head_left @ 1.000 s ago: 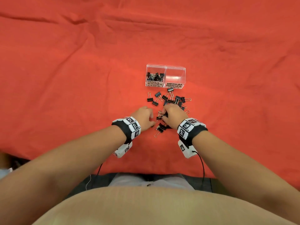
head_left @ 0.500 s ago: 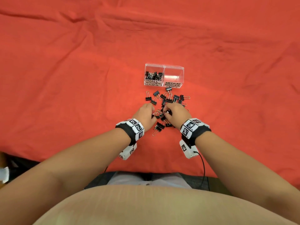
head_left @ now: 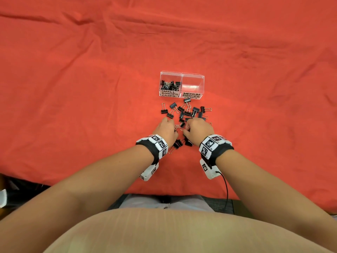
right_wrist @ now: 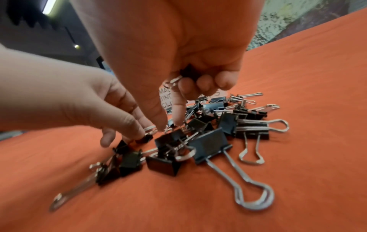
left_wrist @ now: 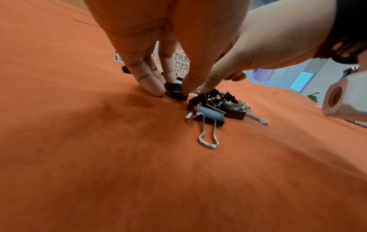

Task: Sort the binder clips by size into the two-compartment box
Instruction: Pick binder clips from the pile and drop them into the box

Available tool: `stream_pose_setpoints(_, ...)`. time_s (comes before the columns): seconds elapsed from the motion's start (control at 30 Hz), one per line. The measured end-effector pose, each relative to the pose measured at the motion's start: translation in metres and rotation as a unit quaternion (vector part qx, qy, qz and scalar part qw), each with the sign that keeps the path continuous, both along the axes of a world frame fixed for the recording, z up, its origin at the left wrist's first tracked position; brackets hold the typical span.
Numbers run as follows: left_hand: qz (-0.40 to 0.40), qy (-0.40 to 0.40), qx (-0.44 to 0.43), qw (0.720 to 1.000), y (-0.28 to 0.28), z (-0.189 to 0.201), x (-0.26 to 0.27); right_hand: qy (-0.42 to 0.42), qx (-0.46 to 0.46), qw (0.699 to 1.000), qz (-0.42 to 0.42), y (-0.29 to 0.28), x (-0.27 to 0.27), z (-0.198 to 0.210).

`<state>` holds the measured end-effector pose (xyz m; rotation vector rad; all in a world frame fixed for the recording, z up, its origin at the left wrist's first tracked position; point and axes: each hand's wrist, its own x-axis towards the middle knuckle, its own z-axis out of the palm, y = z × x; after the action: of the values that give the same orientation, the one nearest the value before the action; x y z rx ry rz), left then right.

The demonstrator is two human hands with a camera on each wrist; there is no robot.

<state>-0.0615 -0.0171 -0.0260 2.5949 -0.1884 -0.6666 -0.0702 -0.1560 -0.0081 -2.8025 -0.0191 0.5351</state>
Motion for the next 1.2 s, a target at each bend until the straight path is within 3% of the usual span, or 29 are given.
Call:
stream_pose_setpoints(0.1, 0.003, 0.002, 0.001, 1.000, 0.001, 0.001, 0.001, 0.011, -0.057, 0.998, 0.030, 0.006, -0.003, -0.001)
stream_pose_setpoints(0.3, -0.010, 0.005, 0.010, 1.000, -0.001, 0.003, 0.000, 0.034, -0.039, 0.999, 0.013, 0.017, 0.000, -0.002)
stream_pose_setpoints(0.4, -0.037, -0.007, 0.026, 0.999, 0.000, 0.004, 0.001, 0.083, 0.051, 0.993, -0.060, 0.013, 0.005, -0.002)
stream_pose_setpoints(0.53, -0.078, -0.016, 0.053, 0.995, 0.002, 0.008, 0.003, 0.088, 0.209, 0.959, -0.170, -0.001, 0.014, 0.005)
stream_pose_setpoints(0.8, -0.139, -0.043, 0.119, 0.982, 0.005, 0.010, 0.007, 0.066, 0.388, 0.885, -0.250, -0.004, 0.082, 0.045)
stream_pose_setpoints(0.87, -0.144, -0.044, 0.126, 0.981, 0.008, 0.008, 0.008, 0.033, 0.368, 0.895, -0.250, 0.003, 0.107, 0.051)
stream_pose_setpoints(1.03, -0.216, -0.076, 0.141, 0.963, 0.013, 0.004, 0.000, -0.023, 0.216, 0.960, -0.175, 0.026, 0.145, 0.048)
stream_pose_setpoints(1.2, -0.190, -0.039, 0.115, 0.974, 0.020, 0.006, 0.008, -0.031, 0.180, 0.975, -0.127, 0.030, 0.143, 0.048)
